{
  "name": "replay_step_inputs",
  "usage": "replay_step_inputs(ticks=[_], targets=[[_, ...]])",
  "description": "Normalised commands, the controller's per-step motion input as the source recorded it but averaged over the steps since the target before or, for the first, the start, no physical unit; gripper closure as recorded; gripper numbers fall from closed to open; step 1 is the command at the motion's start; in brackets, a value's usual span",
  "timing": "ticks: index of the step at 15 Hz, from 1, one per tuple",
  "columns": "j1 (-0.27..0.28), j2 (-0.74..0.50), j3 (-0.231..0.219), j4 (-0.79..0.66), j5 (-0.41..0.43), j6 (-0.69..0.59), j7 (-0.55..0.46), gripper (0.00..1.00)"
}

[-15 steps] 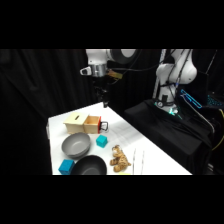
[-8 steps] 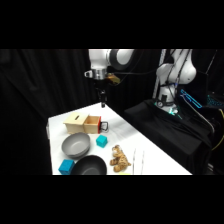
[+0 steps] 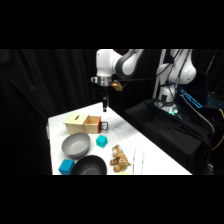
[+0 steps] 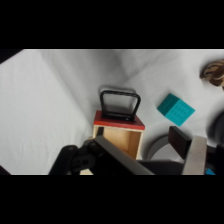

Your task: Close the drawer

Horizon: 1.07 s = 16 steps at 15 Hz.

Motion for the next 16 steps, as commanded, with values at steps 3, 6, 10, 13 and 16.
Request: replay_step_inputs(ticks=[3,6,10,13,16], targets=[[-0.051,0.05,-0.041,-0.19,-0.095,0.44,0.24,0.0],[-0.031,0.14,-0.047,-0.13,-0.142,0.47,0.26,0.0],[0.005,0.18,-0.071,-0.07,-0.076,0.37,0.16,0.0],[0.038,0.14,-0.106,-0.05,-0.034,0.35,0.09,0.0],[0.04,0.12,-0.086,-0.05,0.063,0.36,-0.01,0.0]])
